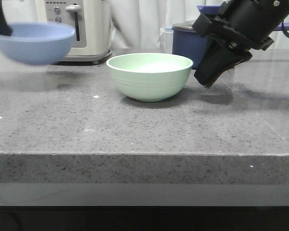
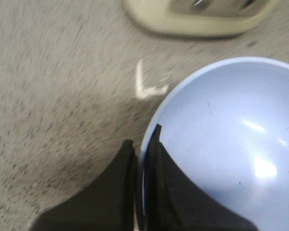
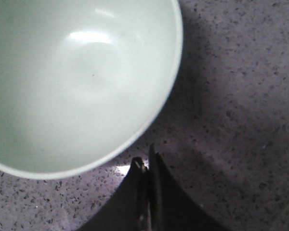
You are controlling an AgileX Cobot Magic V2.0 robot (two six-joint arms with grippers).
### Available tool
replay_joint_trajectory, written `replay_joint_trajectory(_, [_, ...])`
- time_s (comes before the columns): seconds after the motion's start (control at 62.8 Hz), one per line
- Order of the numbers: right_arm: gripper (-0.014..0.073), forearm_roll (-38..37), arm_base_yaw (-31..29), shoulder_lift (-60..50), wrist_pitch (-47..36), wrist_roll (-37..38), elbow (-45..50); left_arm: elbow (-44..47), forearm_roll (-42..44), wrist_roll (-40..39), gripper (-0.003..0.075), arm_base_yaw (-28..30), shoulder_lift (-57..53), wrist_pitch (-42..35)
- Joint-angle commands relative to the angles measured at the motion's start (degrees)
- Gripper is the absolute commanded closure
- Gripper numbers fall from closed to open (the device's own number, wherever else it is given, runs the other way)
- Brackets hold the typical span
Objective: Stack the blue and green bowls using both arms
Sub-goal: 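Carry the blue bowl over the green bowl and lower it inside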
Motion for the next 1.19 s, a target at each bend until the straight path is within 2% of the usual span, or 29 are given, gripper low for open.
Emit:
replay_joint_trajectory(0.0, [0.0658,1.73,-0.17,-2.3,-1.48,-0.38,-1.35,-5.52,-1.24,0.06,0.074,-3.54,-3.9,-0.29])
replay_joint_trajectory(0.303, [0.0658,1.73,-0.17,-2.3,-1.48,-0.38,-1.35,-11.87,-1.24,0.15,0.074,-15.96,-2.14,1.1])
replay_joint_trajectory(0.589, [0.0658,1.73,-0.17,-2.3,-1.48,-0.38,-1.35,-14.15,-1.02,0.15,0.074,-22.5,3.96,1.48])
replay_joint_trajectory(1.178, [0.0658,1.73,-0.17,-2.3,-1.48,-0.38,-1.35,-14.15,-1.36,0.15,0.074,-23.62,9.74,1.82])
